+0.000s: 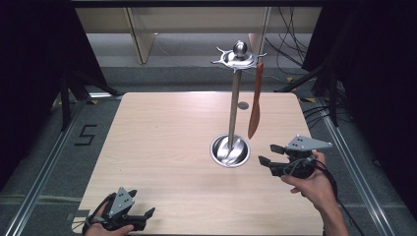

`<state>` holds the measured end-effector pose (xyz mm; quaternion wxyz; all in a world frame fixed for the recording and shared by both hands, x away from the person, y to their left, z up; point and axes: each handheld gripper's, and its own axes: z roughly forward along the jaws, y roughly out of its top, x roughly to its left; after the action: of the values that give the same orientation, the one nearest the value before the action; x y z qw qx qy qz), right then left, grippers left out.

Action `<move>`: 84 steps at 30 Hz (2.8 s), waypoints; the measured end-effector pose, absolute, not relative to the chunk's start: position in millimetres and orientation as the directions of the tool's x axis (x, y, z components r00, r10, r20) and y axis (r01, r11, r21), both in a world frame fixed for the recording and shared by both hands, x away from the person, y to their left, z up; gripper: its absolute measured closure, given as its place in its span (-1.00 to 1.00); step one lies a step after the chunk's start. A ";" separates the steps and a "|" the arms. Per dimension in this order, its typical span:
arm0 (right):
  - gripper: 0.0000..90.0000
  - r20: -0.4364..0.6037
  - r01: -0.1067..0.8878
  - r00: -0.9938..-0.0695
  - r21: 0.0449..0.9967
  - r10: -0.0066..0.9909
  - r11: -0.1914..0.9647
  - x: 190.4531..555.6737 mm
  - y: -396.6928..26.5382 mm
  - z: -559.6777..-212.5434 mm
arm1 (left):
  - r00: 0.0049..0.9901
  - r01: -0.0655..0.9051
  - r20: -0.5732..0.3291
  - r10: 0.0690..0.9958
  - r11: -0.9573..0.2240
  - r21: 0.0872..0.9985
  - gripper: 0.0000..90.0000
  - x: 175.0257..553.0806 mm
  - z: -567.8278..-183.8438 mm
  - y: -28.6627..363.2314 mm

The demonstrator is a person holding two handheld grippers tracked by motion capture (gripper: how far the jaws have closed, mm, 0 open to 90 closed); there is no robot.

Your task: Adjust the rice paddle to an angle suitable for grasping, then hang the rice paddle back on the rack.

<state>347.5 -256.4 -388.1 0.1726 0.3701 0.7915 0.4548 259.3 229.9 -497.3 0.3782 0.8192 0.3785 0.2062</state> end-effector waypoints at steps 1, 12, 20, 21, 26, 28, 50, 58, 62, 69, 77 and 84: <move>-0.12 0.044 0.411 -0.671 0.853 0.740 0.322 348.6 -256.9 -390.3 | 0.635 0.452 0.063 0.770 -0.437 0.778 -0.66 260.0 -496.9 230.0; -0.13 0.084 0.465 -0.680 0.818 0.729 0.339 346.8 -256.4 -411.0 | 0.603 0.479 0.060 0.796 -0.421 0.770 -0.66 261.4 -498.9 229.7; -0.15 0.074 0.486 -0.682 0.790 0.728 0.374 342.8 -254.7 -426.3 | 0.621 0.466 0.052 0.782 -0.421 0.778 -0.66 258.5 -498.9 227.7; -0.15 0.074 0.486 -0.682 0.790 0.728 0.374 342.8 -254.7 -426.3 | 0.623 0.468 0.053 0.781 -0.426 0.774 -0.66 258.1 -497.7 228.5; -0.17 0.101 0.520 -0.673 0.768 0.732 0.373 344.1 -253.6 -437.3 | 0.625 0.472 0.049 0.779 -0.427 0.771 -0.66 259.3 -498.8 226.6; -0.17 0.103 0.521 -0.675 0.767 0.730 0.374 344.4 -254.0 -437.7 | 0.637 0.453 0.084 0.767 -0.460 0.763 -0.66 260.4 -498.0 227.7; -0.22 0.123 0.538 -0.651 0.771 0.749 0.341 331.7 -263.1 -444.0 | 0.642 0.444 0.065 0.764 -0.439 0.781 -0.67 261.6 -497.4 227.9; -0.23 0.101 0.516 -0.658 0.782 0.747 0.349 330.7 -264.9 -447.4 | 0.636 0.458 0.050 0.770 -0.429 0.778 -0.67 260.7 -497.9 226.7; -0.23 0.105 0.528 -0.653 0.773 0.750 0.352 329.4 -264.0 -450.8 | 0.632 0.461 0.028 0.775 -0.404 0.790 -0.67 259.6 -498.6 224.8; -0.23 0.111 0.547 -0.649 0.755 0.752 0.361 327.5 -262.8 -456.5 | 0.639 0.449 0.064 0.767 -0.439 0.778 -0.67 261.4 -499.3 225.9; -0.23 0.132 0.572 -0.637 0.741 0.759 0.351 324.6 -264.6 -461.6 | 0.642 0.449 0.045 0.765 -0.423 0.787 -0.67 261.0 -499.1 225.0; -0.23 0.123 0.568 -0.636 0.743 0.762 0.354 321.7 -268.5 -464.0 | 0.651 0.448 0.063 0.757 -0.449 0.773 -0.67 261.4 -498.3 226.9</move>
<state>321.7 -268.5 -464.0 0.1229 0.4085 0.8137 0.3949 261.4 226.9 -498.3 0.3774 0.8264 0.3646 0.2044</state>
